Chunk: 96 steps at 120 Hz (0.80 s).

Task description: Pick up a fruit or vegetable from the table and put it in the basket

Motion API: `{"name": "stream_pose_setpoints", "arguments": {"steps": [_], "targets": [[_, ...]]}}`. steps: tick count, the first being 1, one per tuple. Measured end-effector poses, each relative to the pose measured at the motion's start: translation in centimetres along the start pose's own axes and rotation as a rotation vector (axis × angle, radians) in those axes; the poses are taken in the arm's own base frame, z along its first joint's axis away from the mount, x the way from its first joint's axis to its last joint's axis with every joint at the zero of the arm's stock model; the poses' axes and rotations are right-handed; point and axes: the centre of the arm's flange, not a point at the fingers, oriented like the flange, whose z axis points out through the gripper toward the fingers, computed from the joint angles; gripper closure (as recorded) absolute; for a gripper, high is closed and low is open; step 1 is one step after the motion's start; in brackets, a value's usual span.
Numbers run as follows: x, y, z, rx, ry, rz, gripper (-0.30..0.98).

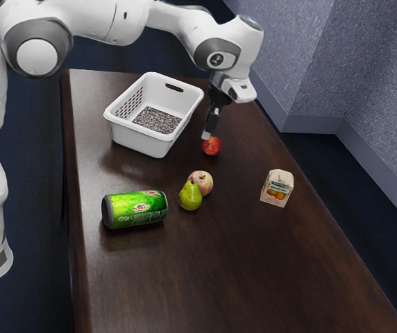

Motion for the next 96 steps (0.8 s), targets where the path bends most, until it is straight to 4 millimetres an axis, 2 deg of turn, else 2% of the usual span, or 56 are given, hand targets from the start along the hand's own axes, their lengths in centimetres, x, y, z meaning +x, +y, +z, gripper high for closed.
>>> {"name": "stream_pose_setpoints", "arguments": {"steps": [19, 60, 96], "targets": [[-0.5, -1.4, 0.6, -0.003, 0.008, 0.034, 0.0], [0.2, -2.4, 1.7, -0.01, 0.021, 0.127, 0.0], [1.3, -2.8, 4.3, -0.037, 0.02, 0.179, 0.0]]}}
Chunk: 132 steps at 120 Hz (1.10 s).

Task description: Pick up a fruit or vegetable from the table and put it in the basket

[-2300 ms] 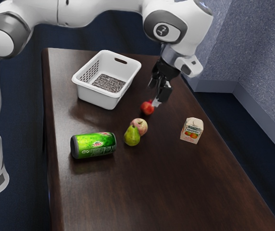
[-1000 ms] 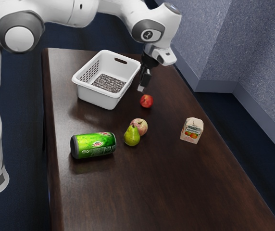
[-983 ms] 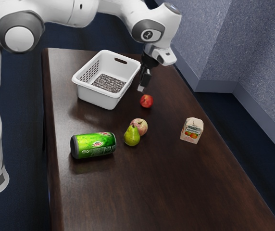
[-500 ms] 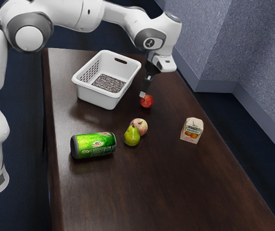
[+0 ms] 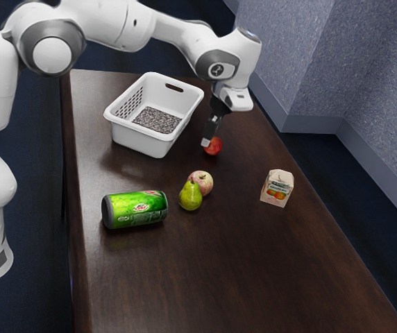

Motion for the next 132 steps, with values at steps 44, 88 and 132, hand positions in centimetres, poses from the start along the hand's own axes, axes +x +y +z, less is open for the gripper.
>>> {"name": "stream_pose_setpoints", "arguments": {"steps": [44, 88, 132], "targets": [[0.8, -0.3, 2.1, -0.02, 0.003, 0.037, 0.0], [0.7, -0.7, 2.1, -0.003, 0.001, 0.053, 0.0], [1.5, -1.0, 3.3, 0.01, 0.013, 0.074, 0.0]]}}
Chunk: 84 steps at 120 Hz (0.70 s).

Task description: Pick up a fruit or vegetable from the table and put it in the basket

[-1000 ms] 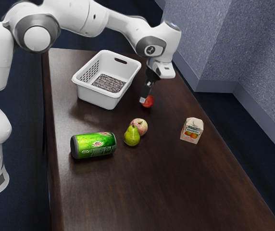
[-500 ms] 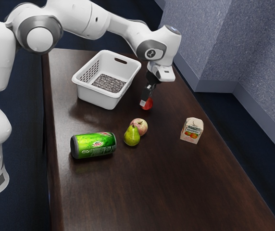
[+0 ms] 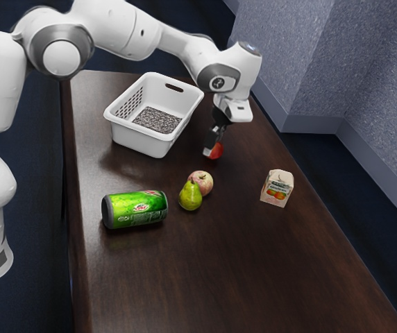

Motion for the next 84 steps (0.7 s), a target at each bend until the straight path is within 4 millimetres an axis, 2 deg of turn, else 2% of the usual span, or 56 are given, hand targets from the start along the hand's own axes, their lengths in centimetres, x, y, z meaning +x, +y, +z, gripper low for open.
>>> {"name": "stream_pose_setpoints", "arguments": {"steps": [40, 49, 61, 74, 84], "targets": [[0.5, -0.3, 0.7, 0.013, 0.02, 0.008, 0.02], [0.5, -0.4, 0.7, 0.016, 0.022, 0.007, 0.1], [0.5, -0.4, 0.5, 0.02, 0.025, 0.006, 0.26], [0.6, -0.4, 0.1, 0.03, 0.029, 0.005, 0.35], [0.7, 0.2, -2.0, 0.066, 0.042, 0.01, 0.38]]}}
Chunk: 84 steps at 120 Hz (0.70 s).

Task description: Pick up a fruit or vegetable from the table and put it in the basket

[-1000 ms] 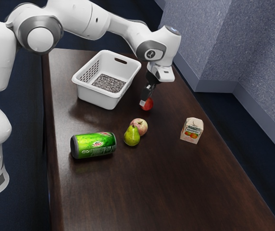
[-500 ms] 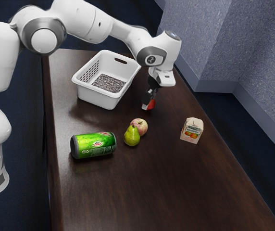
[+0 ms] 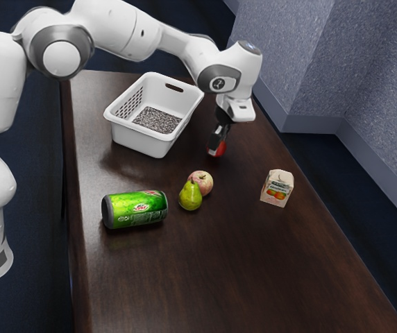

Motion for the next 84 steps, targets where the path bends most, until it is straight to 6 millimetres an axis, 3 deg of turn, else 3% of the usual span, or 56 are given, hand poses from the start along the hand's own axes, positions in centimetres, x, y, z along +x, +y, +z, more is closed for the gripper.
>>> {"name": "stream_pose_setpoints", "arguments": {"steps": [22, 43, 58, 84], "targets": [[-0.3, 1.8, -7.7, 0.121, 0.044, 0.002, 0.41], [-4.1, 2.2, -13.3, 0.208, 0.051, -0.058, 0.4], [-7.1, 0.8, -14.0, 0.215, 0.033, -0.117, 0.41], [-11.7, -2.3, -12.8, 0.188, 0.001, -0.21, 0.4]]}}
